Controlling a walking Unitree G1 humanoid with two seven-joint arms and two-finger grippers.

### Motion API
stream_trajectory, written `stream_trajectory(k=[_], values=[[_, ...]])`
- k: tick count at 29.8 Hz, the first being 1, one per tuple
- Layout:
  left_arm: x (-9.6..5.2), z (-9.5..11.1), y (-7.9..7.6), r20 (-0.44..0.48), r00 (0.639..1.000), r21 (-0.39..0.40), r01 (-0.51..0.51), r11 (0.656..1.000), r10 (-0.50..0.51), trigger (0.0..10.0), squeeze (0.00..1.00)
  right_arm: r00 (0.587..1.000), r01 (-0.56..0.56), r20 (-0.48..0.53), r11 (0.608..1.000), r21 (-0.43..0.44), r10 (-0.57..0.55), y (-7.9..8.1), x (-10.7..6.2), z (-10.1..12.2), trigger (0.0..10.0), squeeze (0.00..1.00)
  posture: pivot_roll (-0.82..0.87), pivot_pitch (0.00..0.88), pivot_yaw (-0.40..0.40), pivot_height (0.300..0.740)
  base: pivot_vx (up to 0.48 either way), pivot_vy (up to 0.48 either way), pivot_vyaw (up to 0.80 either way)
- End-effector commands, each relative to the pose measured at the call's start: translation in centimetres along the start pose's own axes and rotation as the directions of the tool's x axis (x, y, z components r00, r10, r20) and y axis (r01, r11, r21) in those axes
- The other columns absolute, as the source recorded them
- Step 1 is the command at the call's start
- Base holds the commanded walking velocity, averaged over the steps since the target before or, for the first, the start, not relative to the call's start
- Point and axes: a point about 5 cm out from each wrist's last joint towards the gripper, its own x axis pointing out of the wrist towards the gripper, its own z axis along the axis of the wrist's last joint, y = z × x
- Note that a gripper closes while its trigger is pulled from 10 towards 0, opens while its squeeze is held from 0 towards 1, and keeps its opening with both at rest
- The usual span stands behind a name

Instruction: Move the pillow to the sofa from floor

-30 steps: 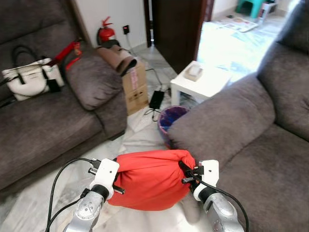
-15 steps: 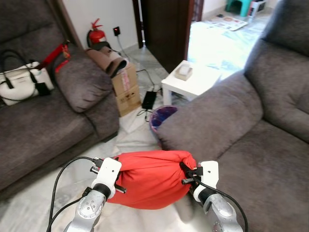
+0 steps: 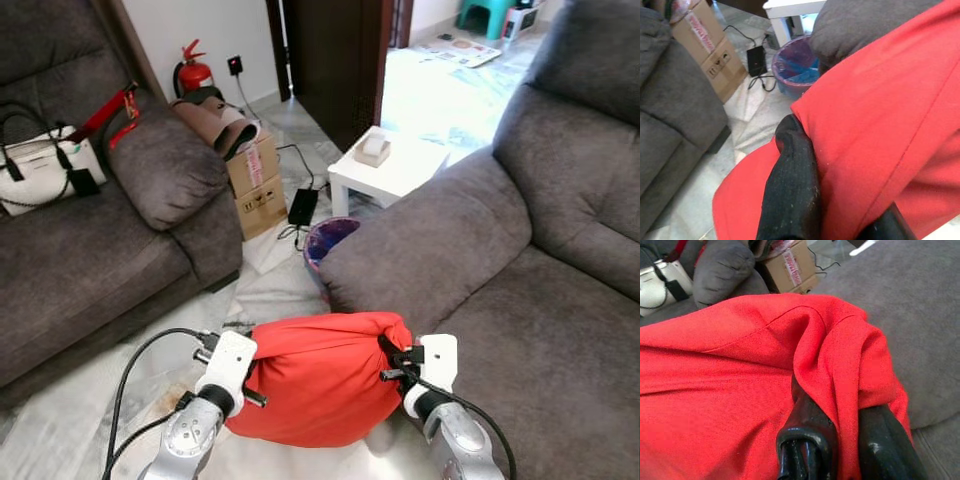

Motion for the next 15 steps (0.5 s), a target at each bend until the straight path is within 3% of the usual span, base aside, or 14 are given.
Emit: stream_trajectory(k=[1,5,7,15], values=[[-0.06,1.43,1.68,0.081,0.994,0.007,-0.074,0.997,0.073,10.0,0.00,0.996,0.091,0.007,0.996,0.016,-0.091,-1.60,-0.62,-0.06,10.0,0.00,0.11,0.170,0.082,0.740,0.000,-0.480,0.00],[0.01,1.35,1.71,0.076,0.994,0.007,-0.077,0.997,0.076,10.0,0.00,0.996,0.092,0.013,0.996,0.015,-0.092,-1.59,-0.47,0.15,10.0,0.00,0.11,0.168,0.080,0.740,0.000,-0.480,0.00],[0.04,1.33,1.77,0.075,0.994,-0.016,-0.081,0.997,0.082,10.0,0.00,0.995,0.098,0.015,0.995,0.013,-0.098,-1.70,-0.44,0.25,10.0,0.00,0.11,0.166,0.078,0.740,0.000,0.000,-0.80],[0.15,1.23,1.05,0.070,0.997,-0.028,-0.023,0.999,0.025,10.0,0.00,0.992,0.129,0.014,0.992,0.017,-0.129,-2.09,-0.52,0.24,10.0,0.00,0.11,0.161,0.074,0.740,0.000,0.000,-0.10]])
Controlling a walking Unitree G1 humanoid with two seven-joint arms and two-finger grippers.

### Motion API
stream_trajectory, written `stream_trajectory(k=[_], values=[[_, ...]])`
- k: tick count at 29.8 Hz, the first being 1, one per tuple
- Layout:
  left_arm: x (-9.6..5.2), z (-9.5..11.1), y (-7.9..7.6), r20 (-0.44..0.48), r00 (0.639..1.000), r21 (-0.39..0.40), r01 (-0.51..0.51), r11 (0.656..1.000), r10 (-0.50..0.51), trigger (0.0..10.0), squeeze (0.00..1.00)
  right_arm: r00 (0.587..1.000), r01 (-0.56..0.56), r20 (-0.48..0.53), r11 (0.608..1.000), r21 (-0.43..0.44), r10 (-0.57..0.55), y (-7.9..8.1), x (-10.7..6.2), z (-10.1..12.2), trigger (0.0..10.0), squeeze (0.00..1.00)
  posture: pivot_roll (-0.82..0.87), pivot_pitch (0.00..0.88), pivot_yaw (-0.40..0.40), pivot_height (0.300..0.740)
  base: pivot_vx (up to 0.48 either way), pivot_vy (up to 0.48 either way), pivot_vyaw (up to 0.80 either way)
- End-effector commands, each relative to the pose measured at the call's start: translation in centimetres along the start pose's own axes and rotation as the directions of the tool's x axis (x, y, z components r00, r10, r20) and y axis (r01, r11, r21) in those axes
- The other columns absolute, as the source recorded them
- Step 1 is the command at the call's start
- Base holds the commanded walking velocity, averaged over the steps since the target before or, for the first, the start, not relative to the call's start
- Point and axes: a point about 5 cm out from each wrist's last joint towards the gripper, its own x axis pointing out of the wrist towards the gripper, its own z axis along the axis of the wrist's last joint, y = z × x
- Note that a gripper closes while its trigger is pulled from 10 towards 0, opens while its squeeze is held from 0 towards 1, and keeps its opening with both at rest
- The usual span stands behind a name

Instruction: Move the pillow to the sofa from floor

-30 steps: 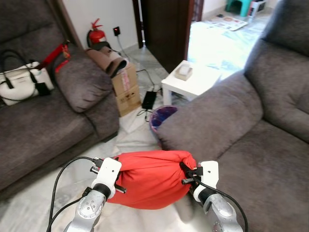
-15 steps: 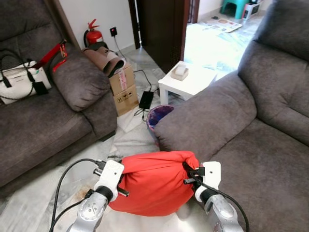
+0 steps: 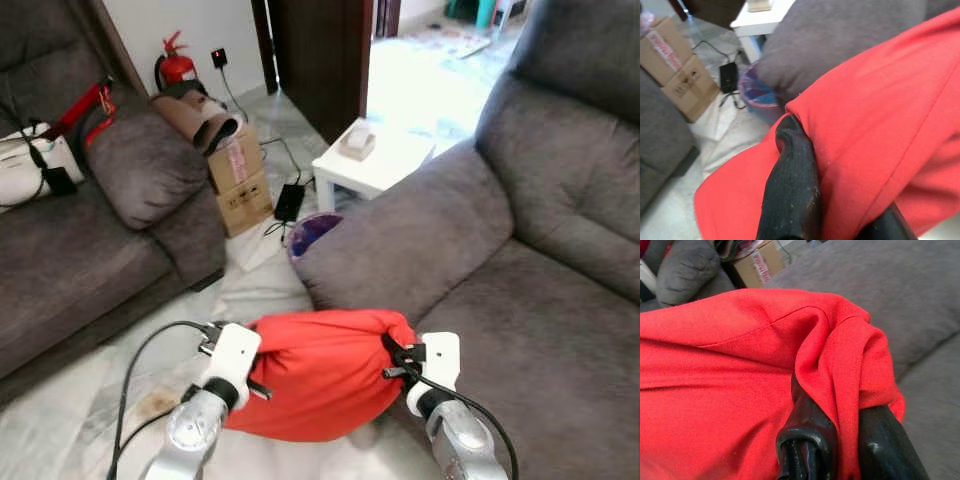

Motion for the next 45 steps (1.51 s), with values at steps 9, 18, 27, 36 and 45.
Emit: stream_trajectory(k=[9,18,27,36,45], values=[[-0.5,0.5,1.4,0.043,0.998,-0.021,-0.039,0.999,0.039,10.0,0.00,0.992,0.125,0.025,0.992,0.035,-0.126,-1.8,-0.5,0.2,10.0,0.00,0.10,0.166,0.070,0.740,0.000,0.000,-0.18],[-0.5,0.5,1.1,0.045,0.999,-0.007,-0.018,1.000,0.019,10.0,0.00,0.988,0.151,0.029,0.988,0.043,-0.152,-2.2,-0.6,0.2,10.0,0.00,0.10,0.170,0.068,0.740,0.000,-0.105,-0.18],[-0.5,0.5,1.2,0.044,0.999,0.012,-0.020,1.000,0.019,10.0,0.00,0.987,0.158,0.028,0.986,0.043,-0.160,-2.3,-0.6,0.3,10.0,0.00,0.10,0.173,0.066,0.740,0.000,-0.268,-0.71],[-0.5,0.4,1.3,0.041,0.999,-0.021,-0.033,0.999,0.033,10.0,0.00,0.984,0.173,0.029,0.984,0.039,-0.174,-2.5,-0.6,0.3,10.0,0.00,0.10,0.174,0.063,0.740,0.000,-0.107,-0.27],[-0.5,0.4,0.9,0.045,0.999,-0.021,-0.004,1.000,0.005,10.0,0.00,0.967,0.250,0.026,0.966,0.061,-0.252,-3.4,-0.9,0.4,10.0,0.00,0.10,0.175,0.058,0.740,0.000,0.000,-0.18]])
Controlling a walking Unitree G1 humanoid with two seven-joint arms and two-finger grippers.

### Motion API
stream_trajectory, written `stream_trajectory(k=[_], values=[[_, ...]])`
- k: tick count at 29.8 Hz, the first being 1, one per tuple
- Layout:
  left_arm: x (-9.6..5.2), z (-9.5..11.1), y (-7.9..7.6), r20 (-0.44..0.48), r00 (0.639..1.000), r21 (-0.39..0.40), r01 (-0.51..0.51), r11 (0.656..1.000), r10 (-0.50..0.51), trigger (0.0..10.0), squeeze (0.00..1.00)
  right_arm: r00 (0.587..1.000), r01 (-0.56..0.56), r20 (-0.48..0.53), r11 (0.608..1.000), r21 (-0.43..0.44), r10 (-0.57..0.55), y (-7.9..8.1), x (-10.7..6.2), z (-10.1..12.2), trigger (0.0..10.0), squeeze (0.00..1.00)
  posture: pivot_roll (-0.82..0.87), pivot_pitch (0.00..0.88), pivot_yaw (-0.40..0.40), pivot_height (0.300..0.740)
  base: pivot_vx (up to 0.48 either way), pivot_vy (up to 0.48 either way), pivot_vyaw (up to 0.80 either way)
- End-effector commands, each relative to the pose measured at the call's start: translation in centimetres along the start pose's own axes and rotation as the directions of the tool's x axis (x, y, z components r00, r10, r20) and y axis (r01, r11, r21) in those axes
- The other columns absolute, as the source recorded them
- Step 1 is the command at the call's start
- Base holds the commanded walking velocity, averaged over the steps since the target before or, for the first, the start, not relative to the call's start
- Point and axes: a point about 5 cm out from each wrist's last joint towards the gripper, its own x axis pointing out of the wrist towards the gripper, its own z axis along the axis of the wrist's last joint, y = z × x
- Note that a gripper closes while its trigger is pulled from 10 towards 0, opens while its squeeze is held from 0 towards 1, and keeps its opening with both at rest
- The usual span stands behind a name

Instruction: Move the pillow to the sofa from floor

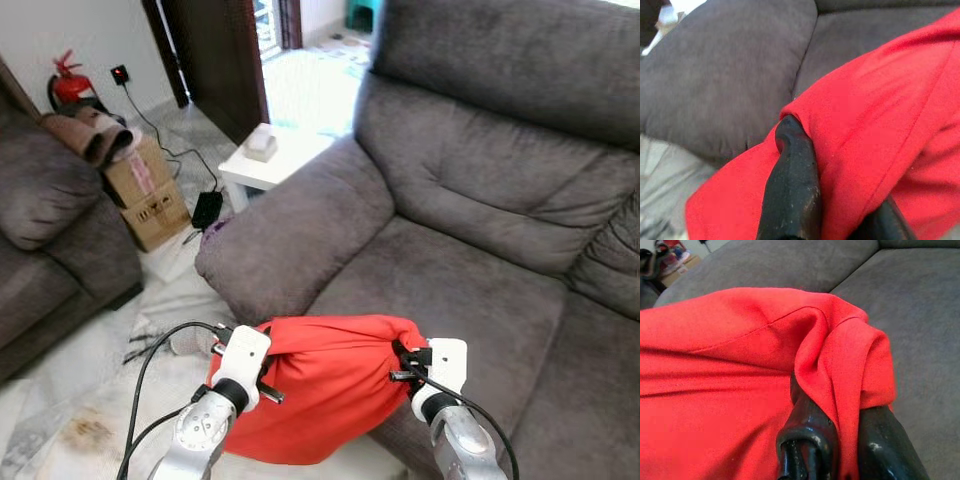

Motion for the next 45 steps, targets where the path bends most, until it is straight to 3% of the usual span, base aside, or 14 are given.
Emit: stream_trajectory(k=[1,6,14,18,28,35,45], values=[[-0.44,0.58,1.71,0.040,0.997,0.008,-0.062,0.998,0.061,10.0,0.00,0.986,0.159,0.049,0.986,0.050,-0.161,-3.04,-0.55,0.87,10.0,0.00,0.09,0.176,0.058,0.740,0.000,0.000,0.00],[-0.46,0.52,1.64,0.039,0.997,-0.005,-0.060,0.998,0.061,10.0,0.00,0.985,0.161,0.050,0.986,0.050,-0.163,-3.09,-0.55,0.88,10.0,0.00,0.09,0.176,0.058,0.740,0.000,0.000,0.00],[-0.43,0.52,1.14,0.043,0.999,0.007,-0.029,1.000,0.028,10.0,0.00,0.984,0.168,0.051,0.985,0.050,-0.170,-3.19,-0.58,0.91,10.0,0.00,0.09,0.176,0.058,0.740,0.000,-0.075,-0.80],[-0.39,0.45,1.22,0.037,0.999,-0.004,-0.037,0.999,0.037,10.0,0.00,0.984,0.167,0.050,0.985,0.049,-0.170,-3.22,-0.56,0.93,10.0,0.00,0.09,0.176,0.056,0.740,0.000,-0.480,0.00],[-0.48,0.30,1.38,0.034,0.998,-0.032,-0.048,0.998,0.049,10.0,0.00,0.983,0.174,0.048,0.984,0.048,-0.176,-3.38,-0.57,0.92,10.0,0.00,0.09,0.174,0.053,0.740,0.000,0.000,-0.08],[-0.45,0.09,1.33,0.021,0.998,-0.051,-0.056,0.997,0.057,10.0,0.00,0.985,0.162,0.058,0.986,0.046,-0.165,-3.28,-0.56,1.00,10.0,0.00,0.09,0.172,0.051,0.740,0.000,0.000,-0.77],[-0.45,-0.02,1.39,0.014,0.998,-0.065,-0.063,0.996,0.064,10.0,0.00,0.986,0.157,0.057,0.987,0.044,-0.160,-3.16,-0.46,1.02,10.0,0.00,0.09,0.169,0.049,0.740,0.000,0.408,0.00]])
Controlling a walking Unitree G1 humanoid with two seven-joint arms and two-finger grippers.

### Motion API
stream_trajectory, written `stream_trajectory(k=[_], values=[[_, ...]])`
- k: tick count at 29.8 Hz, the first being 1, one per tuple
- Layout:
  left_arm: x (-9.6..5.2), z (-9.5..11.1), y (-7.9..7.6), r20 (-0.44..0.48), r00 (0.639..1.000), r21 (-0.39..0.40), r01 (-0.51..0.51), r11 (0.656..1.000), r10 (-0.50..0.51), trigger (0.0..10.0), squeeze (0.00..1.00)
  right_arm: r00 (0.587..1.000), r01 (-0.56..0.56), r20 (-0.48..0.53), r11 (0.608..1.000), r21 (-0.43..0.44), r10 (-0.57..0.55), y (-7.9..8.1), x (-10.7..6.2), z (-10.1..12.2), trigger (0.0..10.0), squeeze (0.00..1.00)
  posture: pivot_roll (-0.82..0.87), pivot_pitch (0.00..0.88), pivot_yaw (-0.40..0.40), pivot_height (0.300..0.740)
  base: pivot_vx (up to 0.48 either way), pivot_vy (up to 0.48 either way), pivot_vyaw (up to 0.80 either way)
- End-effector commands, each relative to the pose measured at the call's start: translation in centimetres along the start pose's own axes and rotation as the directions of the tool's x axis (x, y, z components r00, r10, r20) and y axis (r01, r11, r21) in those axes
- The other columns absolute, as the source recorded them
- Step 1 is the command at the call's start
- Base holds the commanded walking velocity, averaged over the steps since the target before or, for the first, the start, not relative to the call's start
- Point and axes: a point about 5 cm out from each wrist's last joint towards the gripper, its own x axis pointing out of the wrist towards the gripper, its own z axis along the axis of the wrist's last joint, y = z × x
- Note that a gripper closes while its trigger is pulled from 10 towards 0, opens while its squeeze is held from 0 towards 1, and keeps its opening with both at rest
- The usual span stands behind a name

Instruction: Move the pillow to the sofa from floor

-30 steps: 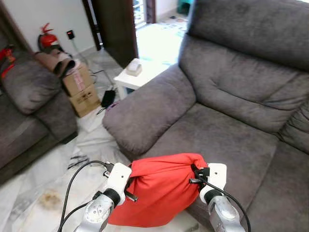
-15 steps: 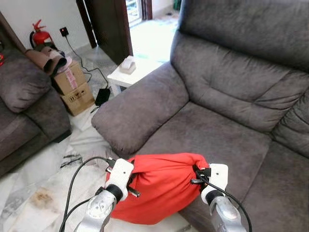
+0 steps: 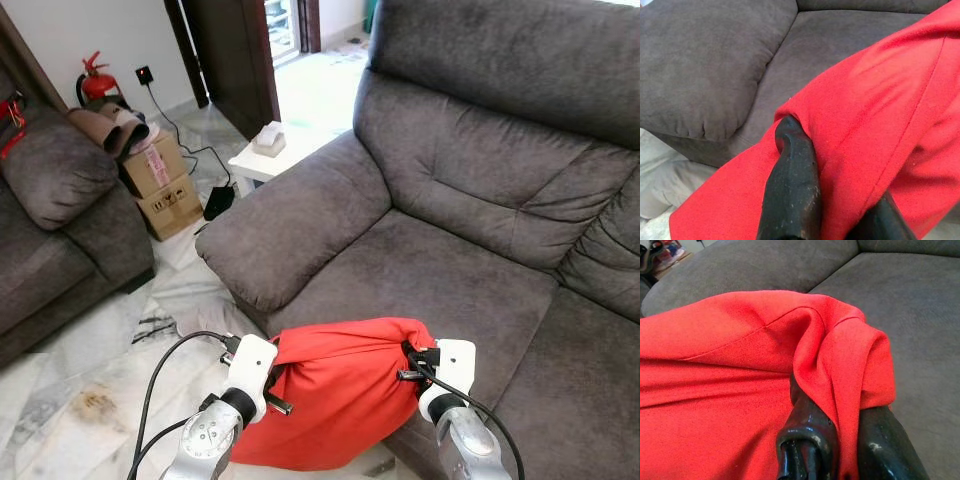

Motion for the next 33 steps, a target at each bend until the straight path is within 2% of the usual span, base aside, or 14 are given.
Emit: stream_trajectory(k=[1,11,13,25,31,33], values=[[-0.77,0.21,2.32,0.021,0.995,-0.014,-0.095,0.995,0.095,10.0,0.00,0.991,0.125,0.045,0.991,0.040,-0.127,-2.38,-0.28,0.86,10.0,0.00,0.09,0.169,0.049,0.740,0.000,0.289,0.00],[-0.77,0.12,2.21,0.018,0.995,-0.030,-0.097,0.995,0.097,10.0,0.00,0.990,0.130,0.047,0.990,0.053,-0.132,-2.49,-0.22,0.96,10.0,0.00,0.09,0.172,0.048,0.740,0.000,0.097,-0.11],[-0.77,0.13,2.22,0.018,0.995,-0.024,-0.098,0.995,0.098,10.0,0.00,0.990,0.130,0.045,0.990,0.055,-0.133,-2.50,-0.19,0.97,10.0,0.00,0.09,0.172,0.048,0.740,0.000,0.431,-0.80],[-0.82,0.28,2.24,0.031,0.995,-0.007,-0.091,0.996,0.092,10.0,0.00,0.989,0.138,0.042,0.989,0.050,-0.140,-2.64,-0.13,1.03,10.0,0.00,0.10,0.171,0.051,0.740,0.000,0.000,-0.80],[-0.82,0.15,2.27,0.020,0.995,-0.024,-0.097,0.995,0.097,10.0,0.00,0.988,0.145,0.038,0.988,0.051,-0.148,-2.76,-0.14,0.98,10.0,0.00,0.10,0.171,0.051,0.740,0.000,0.000,-0.80],[-0.81,0.14,2.30,0.020,0.995,-0.025,-0.099,0.995,0.099,10.0,0.00,0.988,0.147,0.038,0.988,0.051,-0.149,-2.79,-0.15,0.96,10.0,0.00,0.10,0.172,0.051,0.740,0.000,0.480,-0.80]])
